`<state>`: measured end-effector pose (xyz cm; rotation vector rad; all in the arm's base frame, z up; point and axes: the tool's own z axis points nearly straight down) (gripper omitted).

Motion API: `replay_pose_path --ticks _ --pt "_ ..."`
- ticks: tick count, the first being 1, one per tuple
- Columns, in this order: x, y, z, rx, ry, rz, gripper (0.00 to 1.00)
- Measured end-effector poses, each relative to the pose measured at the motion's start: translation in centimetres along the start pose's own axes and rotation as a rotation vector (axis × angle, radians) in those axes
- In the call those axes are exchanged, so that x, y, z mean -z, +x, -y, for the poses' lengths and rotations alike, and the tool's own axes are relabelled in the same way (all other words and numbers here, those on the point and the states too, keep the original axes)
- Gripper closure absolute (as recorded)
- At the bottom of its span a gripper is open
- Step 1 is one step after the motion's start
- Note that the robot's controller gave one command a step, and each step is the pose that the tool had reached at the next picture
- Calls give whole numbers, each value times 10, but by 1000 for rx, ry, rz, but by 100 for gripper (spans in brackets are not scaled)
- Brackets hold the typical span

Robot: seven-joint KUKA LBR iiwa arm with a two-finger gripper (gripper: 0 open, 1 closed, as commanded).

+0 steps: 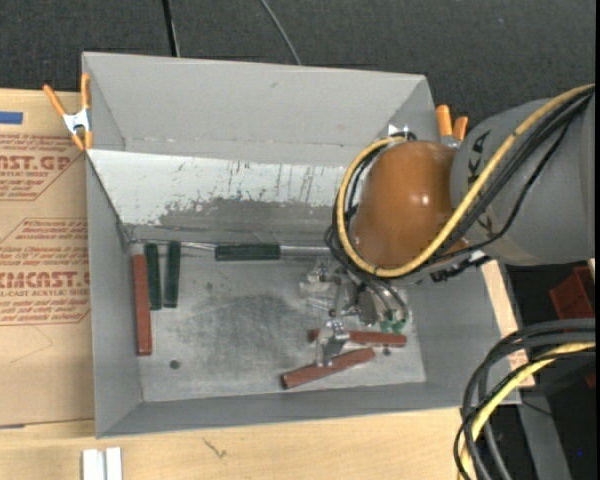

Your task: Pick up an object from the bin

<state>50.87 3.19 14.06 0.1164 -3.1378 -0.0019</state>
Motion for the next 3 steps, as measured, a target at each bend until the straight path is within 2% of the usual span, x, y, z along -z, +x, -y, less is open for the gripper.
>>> replay_pose_path --ticks 1,2,3 --pt "-66 7 52 -29 0 9 100" --pt "-66 7 52 -29 0 9 100" --pt "79 8 7 19 1 3 100"
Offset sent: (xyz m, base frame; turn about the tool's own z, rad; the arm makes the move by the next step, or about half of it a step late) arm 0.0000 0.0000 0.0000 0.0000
